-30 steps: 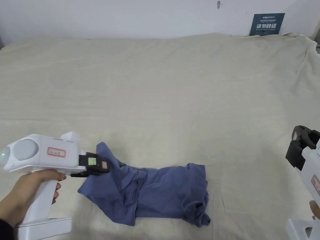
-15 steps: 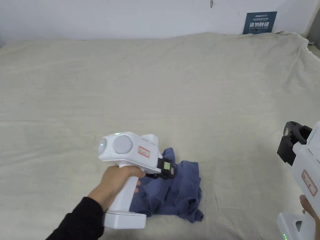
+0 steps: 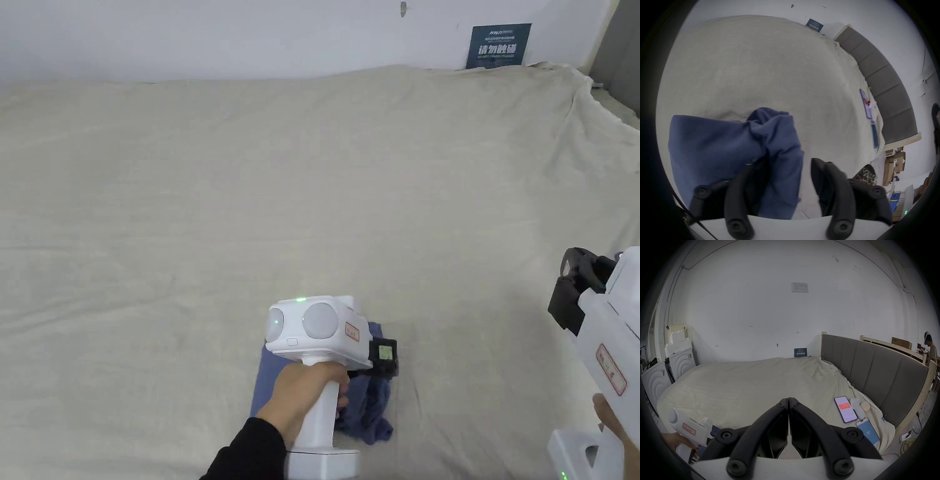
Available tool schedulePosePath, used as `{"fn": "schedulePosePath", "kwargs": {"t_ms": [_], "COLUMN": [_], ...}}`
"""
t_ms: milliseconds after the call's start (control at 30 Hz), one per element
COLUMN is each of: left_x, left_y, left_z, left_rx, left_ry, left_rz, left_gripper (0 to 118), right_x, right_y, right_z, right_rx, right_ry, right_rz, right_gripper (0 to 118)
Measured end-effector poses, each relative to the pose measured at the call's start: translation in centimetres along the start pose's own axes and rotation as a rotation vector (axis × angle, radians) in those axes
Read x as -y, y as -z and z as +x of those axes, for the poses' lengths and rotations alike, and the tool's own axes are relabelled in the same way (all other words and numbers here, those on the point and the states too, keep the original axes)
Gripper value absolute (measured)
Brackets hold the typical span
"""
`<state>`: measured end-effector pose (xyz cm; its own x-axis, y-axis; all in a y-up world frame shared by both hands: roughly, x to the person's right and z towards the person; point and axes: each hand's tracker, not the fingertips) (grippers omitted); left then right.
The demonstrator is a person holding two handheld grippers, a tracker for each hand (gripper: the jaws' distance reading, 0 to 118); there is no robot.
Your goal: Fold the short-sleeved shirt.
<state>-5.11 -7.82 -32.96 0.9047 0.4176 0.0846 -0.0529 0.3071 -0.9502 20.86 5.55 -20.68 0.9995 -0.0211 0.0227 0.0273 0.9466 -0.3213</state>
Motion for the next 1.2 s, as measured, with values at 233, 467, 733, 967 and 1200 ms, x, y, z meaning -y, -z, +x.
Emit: {"fn": "schedulePosePath", "kwargs": {"t_ms": [233,467,733,967,1200], "left_x": [0.1,2.6,6.0,9.1,10.9], "left_y": [-7.4,-9.7,-6.6,-1.6,1.2], "left_z": [-0.1,-1.6,-4.3,-5.2,-3.6], "left_rx": [0.05,-0.205,-0.156,-0.175,-0.136], "left_ry": [0.0,0.195,0.219,0.256,0.275], "left_rz": [0.261,0.569,0.656,0.593,0.572], "left_gripper": [87,58,0,0,0], "right_x": [-0.4,-0.7,-0.5,0.0,0.4], "right_y": [-0.5,-0.7,-0.6,-0.8,-0.8], "right_z": [0.0,-0.4,-0.4,0.5,1.4], "right_rx": [0.0,-0.013,-0.017,0.001,0.021], "right_ry": [0.004,0.005,0.001,0.002,0.008], "right_rz": [0.015,0.025,0.018,0.007,-0.009], "right_gripper": [0,0,0,0,0]}}
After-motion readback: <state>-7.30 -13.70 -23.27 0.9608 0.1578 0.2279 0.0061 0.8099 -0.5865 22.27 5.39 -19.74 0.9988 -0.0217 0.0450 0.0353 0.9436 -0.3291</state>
